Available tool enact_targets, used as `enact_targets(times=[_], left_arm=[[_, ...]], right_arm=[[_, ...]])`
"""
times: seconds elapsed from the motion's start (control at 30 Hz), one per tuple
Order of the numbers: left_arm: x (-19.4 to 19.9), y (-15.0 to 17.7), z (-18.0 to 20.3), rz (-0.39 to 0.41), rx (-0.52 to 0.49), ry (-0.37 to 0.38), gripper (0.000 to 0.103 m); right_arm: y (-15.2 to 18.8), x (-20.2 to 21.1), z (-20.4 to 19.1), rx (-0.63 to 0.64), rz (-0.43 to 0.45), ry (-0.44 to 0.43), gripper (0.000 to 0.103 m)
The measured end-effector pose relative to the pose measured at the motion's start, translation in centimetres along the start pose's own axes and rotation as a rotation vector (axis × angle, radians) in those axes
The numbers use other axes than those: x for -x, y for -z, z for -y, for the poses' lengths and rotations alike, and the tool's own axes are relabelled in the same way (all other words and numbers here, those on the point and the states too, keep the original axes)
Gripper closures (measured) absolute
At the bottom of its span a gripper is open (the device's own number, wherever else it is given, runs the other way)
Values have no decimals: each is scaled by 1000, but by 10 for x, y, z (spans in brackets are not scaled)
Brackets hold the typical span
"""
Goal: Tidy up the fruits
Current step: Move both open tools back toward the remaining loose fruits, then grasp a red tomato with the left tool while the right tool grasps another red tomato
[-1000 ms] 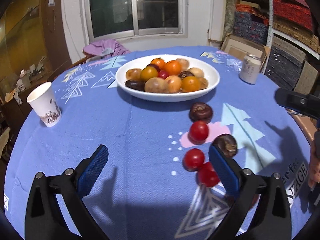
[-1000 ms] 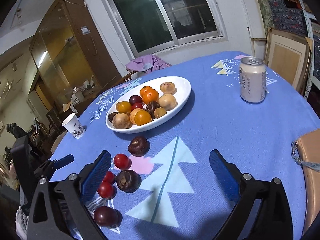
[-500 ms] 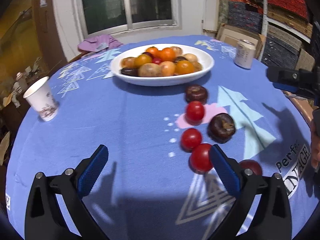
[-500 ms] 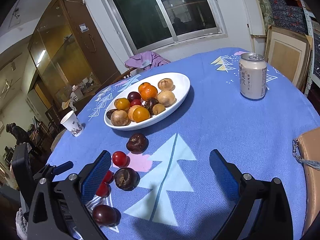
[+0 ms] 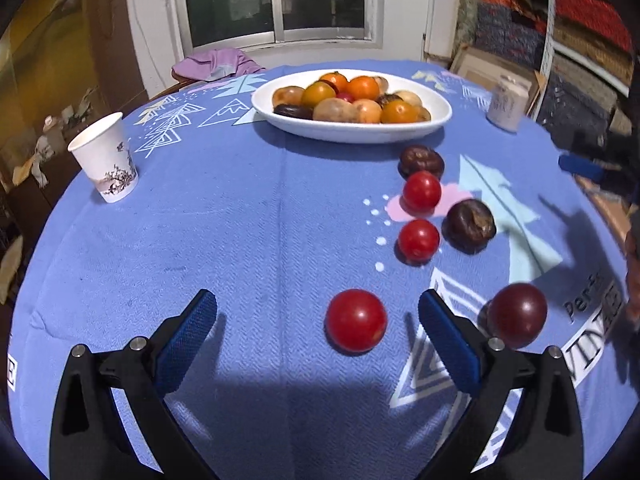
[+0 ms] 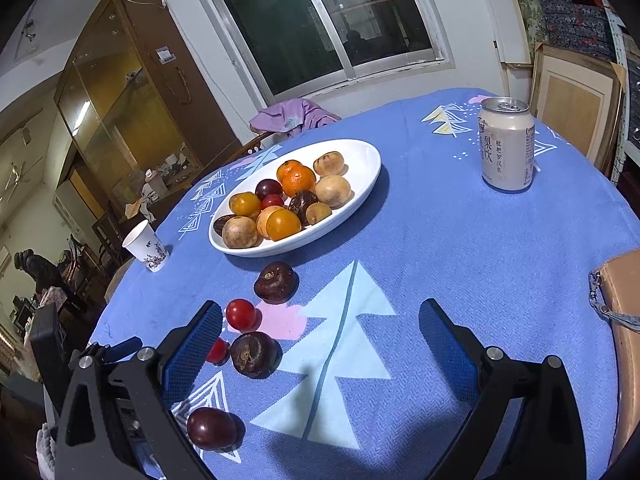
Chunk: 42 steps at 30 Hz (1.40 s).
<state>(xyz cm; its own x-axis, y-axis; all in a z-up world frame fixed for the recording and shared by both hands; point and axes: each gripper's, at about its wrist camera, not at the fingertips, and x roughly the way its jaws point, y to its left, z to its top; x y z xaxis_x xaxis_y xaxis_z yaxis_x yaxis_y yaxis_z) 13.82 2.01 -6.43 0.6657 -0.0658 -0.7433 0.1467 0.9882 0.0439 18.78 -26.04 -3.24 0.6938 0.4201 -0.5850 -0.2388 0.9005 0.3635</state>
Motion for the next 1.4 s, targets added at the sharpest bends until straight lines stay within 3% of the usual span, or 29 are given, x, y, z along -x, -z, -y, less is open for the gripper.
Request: enact_targets(times=[0.27,0.77,0.83,0.87,1.17,1.33,1.4], left_arm=[[4,11,-4,-33,19,59,4],[22,8,4,53,-8,96,4],[22,9,8,54,-27,113,14],[20,9,11,42,-37,125,32],[14,10,5,24,-13,97,33],[2,14,-16,-55,87,155,33],[5,15,-17,-44,94,166,36]], right_arm=[[3,-5,-1,4,-24,7,3],[8,-14,-8,37,-56,14,3],[8,-15,-8,38,-59,15,3],[9,-15,-8,38,-60,15,3],[12,-21,-13,59,-80,15,3],[13,-21,-12,56,-87,17,3],[13,-20,-13,59,-86,17,3]])
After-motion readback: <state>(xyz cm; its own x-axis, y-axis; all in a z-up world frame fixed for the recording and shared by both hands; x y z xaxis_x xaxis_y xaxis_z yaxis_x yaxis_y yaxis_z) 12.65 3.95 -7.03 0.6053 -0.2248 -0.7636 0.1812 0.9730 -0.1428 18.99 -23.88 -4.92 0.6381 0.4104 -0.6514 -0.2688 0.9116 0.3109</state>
